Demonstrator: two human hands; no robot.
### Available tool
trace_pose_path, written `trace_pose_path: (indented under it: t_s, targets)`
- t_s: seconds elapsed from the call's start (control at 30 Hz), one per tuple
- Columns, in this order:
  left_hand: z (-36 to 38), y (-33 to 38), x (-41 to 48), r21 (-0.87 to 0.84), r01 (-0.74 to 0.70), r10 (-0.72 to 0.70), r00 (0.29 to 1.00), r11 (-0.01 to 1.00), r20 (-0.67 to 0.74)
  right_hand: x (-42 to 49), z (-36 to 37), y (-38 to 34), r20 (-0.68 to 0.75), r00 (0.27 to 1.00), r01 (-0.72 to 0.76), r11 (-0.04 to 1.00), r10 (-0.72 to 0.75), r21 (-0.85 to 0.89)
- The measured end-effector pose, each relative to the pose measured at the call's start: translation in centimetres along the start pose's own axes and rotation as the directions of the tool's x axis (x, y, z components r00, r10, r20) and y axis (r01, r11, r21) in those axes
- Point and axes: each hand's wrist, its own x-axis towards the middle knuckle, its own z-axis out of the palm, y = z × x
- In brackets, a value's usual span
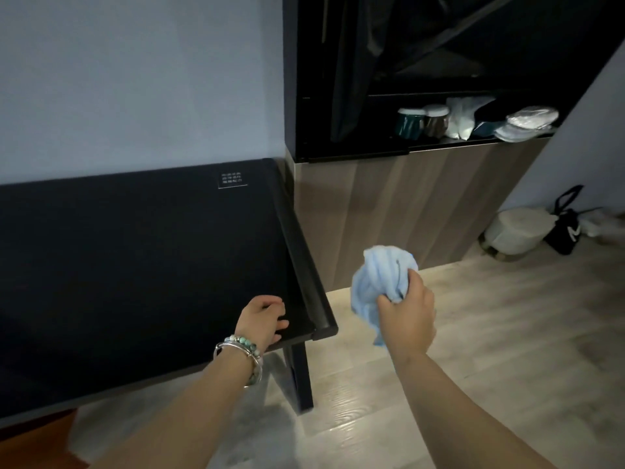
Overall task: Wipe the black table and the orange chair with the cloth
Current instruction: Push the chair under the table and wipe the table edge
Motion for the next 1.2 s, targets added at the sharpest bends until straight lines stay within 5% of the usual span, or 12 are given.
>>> trace_pose_path:
  t_s: [0.23,0.47,0.67,0.73,0.83,0.9,1.0,1.1,1.2]
  targets:
    - [3.3,4.6,2.6,0.091,-0.134,0.130,0.990,0.987,0.049,4.5,-1.4,-4.3,0.032,0.992,0.113,0.977,-0.121,0.181]
    - [5.6,10.0,9.4,0.238,-0.252,0.194,0.950,0.938,0.245,10.9,-1.0,-8.5,0.345,0.915,-0.018,0.833,-0.208,0.552]
    - [7.9,12.7,13.8,0.562,-0.356,0.249,0.933,0.747,0.260,15.3,0.6,-9.0,0.426,0.864,-0.096,0.743,-0.269,0.662]
    - [8.7,12.7,15.0,0.428,-0.306,0.263,0.952,0.850,0.160,16.6,1.7,-8.8,0.381,0.892,-0.070,0.757,-0.245,0.649]
    - [10.4,13.2,16.0,-0.146,-0.014,0.030,0.993,0.989,0.113,18.4,3.0,-8.9,0.258,0.913,0.148,0.847,-0.315,0.510]
    - [11.5,13.6,16.9,-0.434,0.171,-0.054,0.961,0.884,0.270,19.7,3.9,-8.7,0.290,0.855,0.266,0.843,-0.430,0.468]
    - [13.1,14.3,18.1,-0.475,0.261,-0.079,0.926,0.840,0.368,22.8,5.0,-7.7,0.457,0.666,0.422,0.803,-0.589,0.420]
    - [15.6,15.3,19.5,-0.296,0.146,-0.142,0.989,0.944,0.036,27.1,4.0,-6.6,0.593,0.528,0.362,0.793,-0.608,0.491]
    - [19.0,16.3,20.2,0.149,-0.036,0.064,0.981,0.988,-0.183,31.2,2.0,-5.9,0.639,0.508,0.311,0.814,-0.578,0.490]
